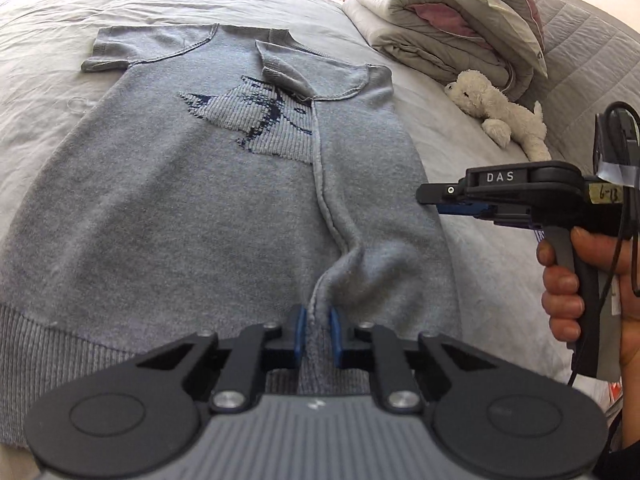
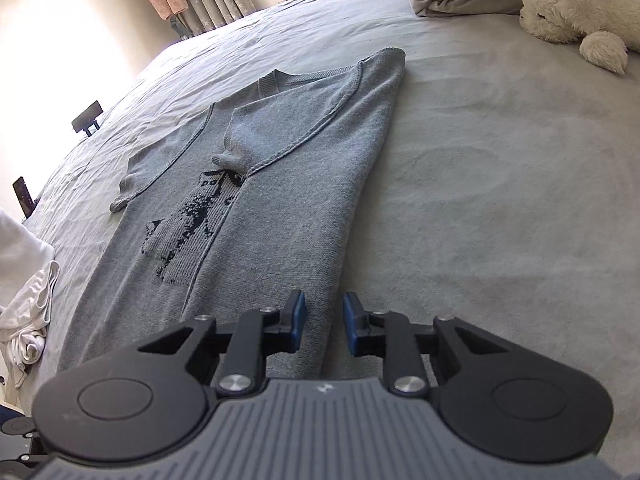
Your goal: Fold clothes
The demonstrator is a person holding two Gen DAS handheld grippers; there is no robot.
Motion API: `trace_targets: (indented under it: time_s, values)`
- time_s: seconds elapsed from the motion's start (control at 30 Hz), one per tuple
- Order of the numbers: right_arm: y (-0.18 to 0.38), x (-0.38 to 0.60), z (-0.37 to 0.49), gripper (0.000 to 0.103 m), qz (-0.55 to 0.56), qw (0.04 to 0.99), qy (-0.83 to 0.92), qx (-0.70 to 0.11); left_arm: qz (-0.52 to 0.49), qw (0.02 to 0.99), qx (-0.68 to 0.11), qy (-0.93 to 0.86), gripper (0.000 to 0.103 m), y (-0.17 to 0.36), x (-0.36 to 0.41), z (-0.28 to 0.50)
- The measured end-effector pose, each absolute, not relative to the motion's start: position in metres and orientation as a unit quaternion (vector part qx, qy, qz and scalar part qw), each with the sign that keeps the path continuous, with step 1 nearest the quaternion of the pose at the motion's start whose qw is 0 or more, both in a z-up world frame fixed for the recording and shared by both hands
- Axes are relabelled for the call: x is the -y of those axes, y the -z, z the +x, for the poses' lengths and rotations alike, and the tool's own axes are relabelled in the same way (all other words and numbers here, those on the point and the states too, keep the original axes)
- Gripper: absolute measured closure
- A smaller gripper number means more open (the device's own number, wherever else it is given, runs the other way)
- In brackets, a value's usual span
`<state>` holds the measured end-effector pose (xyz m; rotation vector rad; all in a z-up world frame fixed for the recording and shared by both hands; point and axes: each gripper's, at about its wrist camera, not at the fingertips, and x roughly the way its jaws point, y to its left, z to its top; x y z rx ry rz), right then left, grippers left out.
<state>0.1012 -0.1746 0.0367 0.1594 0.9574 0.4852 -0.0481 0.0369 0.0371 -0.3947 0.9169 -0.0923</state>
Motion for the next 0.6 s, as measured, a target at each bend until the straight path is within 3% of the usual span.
trace_targets:
  time_s: [0.07,0.33,0.43,0.5,0.57,0.6]
  values:
    - [-0.035,0.173,0.101,0.097,0.067,0.855,-0.231,-0.459,-0.198,0.873,-0.444,0.041,0.096,-0.039,-0.036,-0.054]
    - [-0.039,0.192,0.101,0.101,0.075,0.862,-0.202,-0.458,-0.199,0.864,-0.457,0.068,0.098,-0.036,-0.023,-0.064]
    - [-0.042,0.191,0.100,0.086,0.098,0.858,-0.219,-0.455,-0.202,0.867,-0.451,0.067,0.096,-0.038,-0.031,-0.062]
    - [-0.046,0.188,0.097,0.083,0.107,0.850,-0.243,-0.455,-0.205,0.870,-0.444,0.064,0.095,-0.041,-0.038,-0.061]
    - [-0.047,0.183,0.092,0.066,0.099,0.847,-0.251,-0.459,-0.224,0.862,-0.449,0.073,0.095,-0.037,-0.045,-0.059]
    - [-0.046,0.180,0.089,0.066,0.090,0.847,-0.249,-0.462,-0.230,0.859,-0.452,0.074,0.095,-0.035,-0.046,-0.059]
